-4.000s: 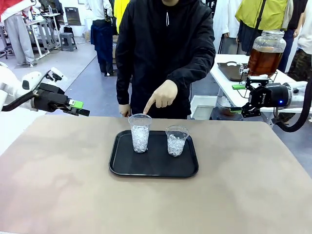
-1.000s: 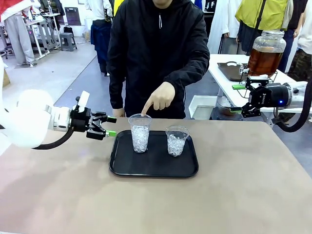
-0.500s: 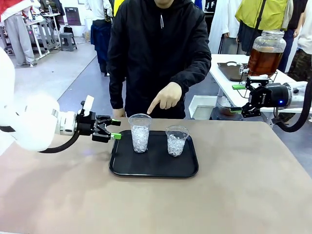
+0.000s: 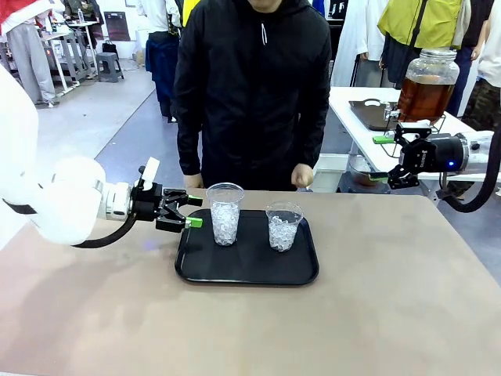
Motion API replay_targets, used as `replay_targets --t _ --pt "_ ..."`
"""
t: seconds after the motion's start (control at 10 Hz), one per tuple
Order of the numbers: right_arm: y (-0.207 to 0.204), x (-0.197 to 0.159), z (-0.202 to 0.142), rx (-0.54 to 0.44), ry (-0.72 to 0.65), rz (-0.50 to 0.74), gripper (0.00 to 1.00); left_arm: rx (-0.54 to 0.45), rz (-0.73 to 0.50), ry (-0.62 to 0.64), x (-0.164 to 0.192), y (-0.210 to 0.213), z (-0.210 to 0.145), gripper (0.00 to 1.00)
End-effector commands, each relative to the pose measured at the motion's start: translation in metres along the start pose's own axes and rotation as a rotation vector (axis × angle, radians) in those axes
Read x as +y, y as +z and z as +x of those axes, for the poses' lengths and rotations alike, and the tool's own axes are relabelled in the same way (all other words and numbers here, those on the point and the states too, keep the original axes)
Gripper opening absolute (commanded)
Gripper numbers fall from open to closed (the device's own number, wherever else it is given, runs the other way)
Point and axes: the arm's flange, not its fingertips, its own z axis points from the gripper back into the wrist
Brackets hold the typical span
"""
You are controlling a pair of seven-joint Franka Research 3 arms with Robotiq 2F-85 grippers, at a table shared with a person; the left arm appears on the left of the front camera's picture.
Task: Pour the drink into the iced cup.
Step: Pick up the iced cup indicated by the human and present it to them.
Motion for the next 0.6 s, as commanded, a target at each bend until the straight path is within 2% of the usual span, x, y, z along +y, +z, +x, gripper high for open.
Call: replay_targets --t 0.0,0.5 --pt "0.000 0.003 0.000 -0.001 0.000 0.002 1.00 -0.029 0.011 -0.010 0.007 -0.011 0.000 1.00" --pt "0.000 0.003 0.000 -0.001 0.000 0.002 1.00 -0.039 -0.035 0.011 0.009 -0.028 -0.001 1.00"
